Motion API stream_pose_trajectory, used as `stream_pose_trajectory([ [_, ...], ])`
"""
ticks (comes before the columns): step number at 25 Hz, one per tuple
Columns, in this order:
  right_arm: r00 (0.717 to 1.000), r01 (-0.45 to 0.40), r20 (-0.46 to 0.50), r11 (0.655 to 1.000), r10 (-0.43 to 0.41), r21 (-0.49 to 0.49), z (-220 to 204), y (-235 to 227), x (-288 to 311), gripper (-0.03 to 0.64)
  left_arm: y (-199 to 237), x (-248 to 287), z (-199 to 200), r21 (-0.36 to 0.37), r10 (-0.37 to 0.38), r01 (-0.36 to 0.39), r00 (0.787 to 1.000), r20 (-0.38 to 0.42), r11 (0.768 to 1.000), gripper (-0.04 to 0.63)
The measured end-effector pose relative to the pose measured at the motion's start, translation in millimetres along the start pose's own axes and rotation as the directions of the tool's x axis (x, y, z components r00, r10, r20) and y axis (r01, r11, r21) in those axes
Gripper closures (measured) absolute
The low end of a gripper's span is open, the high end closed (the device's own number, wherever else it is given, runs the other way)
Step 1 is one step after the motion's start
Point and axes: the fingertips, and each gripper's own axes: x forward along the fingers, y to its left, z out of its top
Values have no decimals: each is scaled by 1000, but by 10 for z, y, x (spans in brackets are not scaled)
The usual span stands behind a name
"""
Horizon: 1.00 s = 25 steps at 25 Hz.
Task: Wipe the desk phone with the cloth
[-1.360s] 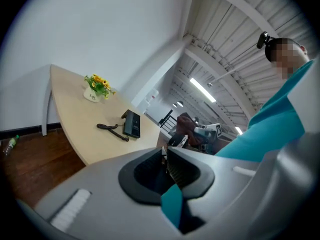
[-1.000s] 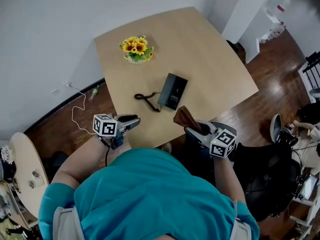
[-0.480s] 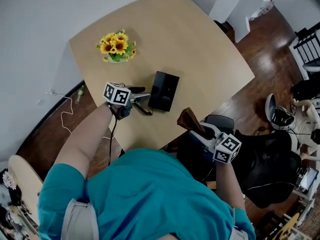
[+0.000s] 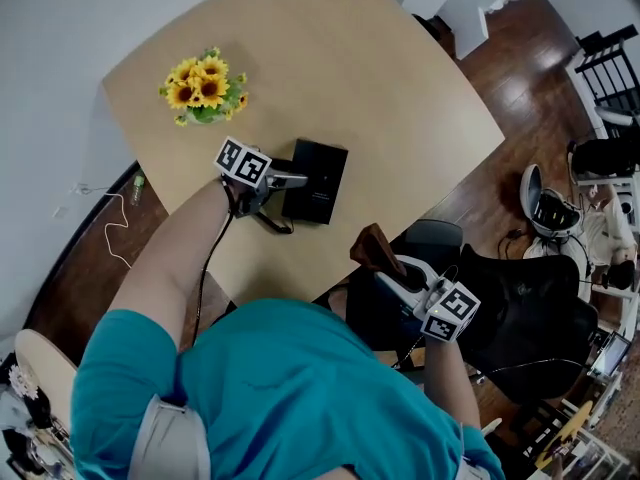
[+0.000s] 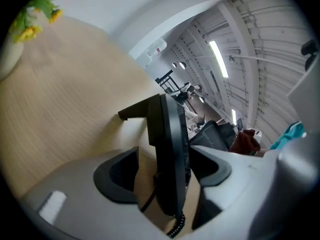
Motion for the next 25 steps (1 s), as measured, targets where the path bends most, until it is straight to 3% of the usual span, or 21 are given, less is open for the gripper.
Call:
stream_pose_trajectory([
  [2,1000,3,0,1000,-3,9,-18,-71,-10,489,4,73,-38,-22,-40,40,999,-3,999,291],
  [5,1000,2,-2,1000,-2,20,-29,-146,-11,489,-69,93,-55,-30,-107,108,994,33,994,405],
  [12,1000,6,-7,1000,-6,22,-29,-180,19,489,-143,31,-94,2,-169,170,982,83,985,422],
  [16,1000,16,-13,1000,-16,-20,65,-207,76,489,-312,-58,-113,23,-210,208,975,72,978,430],
  [21,997,33,-58,970,-49,-243,351,-224,250,489,-729,-175,-136,-33,-273,276,960,55,961,430],
  [23,993,40,-88,922,-80,-385,537,-214,365,490,-887,-235,-109,-58,-268,273,961,73,960,430],
  [25,986,43,-114,850,-121,-524,723,-199,487,489,-1047,-301,-86,-72,-267,274,959,94,959,431],
])
